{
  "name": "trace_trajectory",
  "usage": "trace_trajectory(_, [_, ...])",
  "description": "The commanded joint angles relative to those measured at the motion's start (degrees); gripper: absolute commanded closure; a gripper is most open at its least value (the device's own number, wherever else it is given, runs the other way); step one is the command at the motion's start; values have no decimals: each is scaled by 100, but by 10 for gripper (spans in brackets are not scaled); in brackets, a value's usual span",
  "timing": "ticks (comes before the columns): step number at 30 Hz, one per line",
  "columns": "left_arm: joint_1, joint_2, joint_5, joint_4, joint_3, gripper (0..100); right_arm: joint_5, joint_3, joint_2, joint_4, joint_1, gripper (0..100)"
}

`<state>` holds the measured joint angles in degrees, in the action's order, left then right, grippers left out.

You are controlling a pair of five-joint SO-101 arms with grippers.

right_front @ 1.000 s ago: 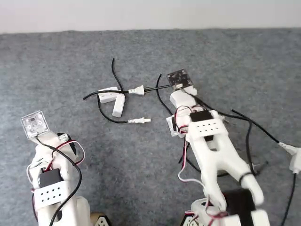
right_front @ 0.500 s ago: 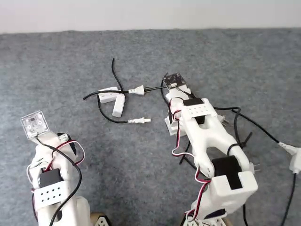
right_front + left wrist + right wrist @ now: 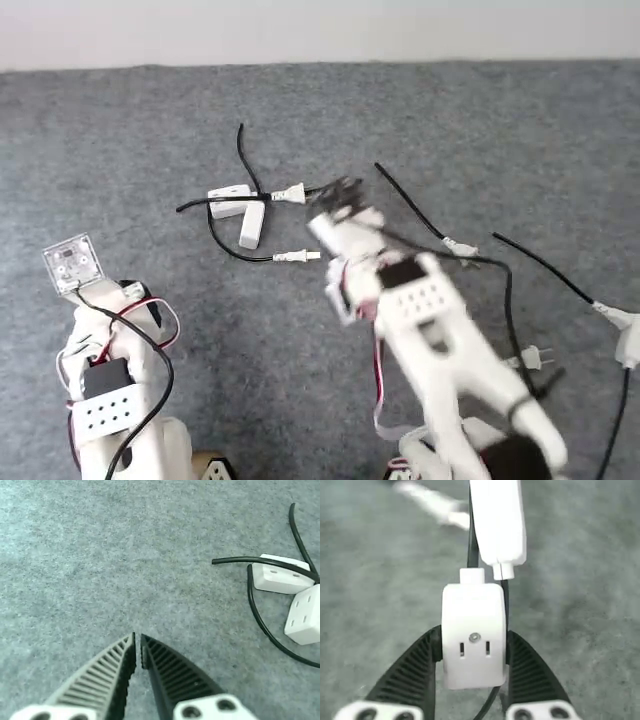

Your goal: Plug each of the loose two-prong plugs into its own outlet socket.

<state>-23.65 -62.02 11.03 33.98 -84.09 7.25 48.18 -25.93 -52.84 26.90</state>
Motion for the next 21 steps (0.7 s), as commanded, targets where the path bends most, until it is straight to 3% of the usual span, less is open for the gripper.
trace_trajectory(1, [-9, -53, -70, -167, 242, 985, -44, 308, -936, -40, 224, 990])
trace_trajectory(6, [-9, -53, -70, -176, 242, 985, 18, 747, -831, -22, 215, 982])
trace_trajectory(13, [114, -53, -308, -185, 198, 985, 422, 659, -75, -57, 242, 779])
trace_trajectory(21, [114, -53, -457, -185, 198, 985, 422, 563, -127, -75, 215, 768])
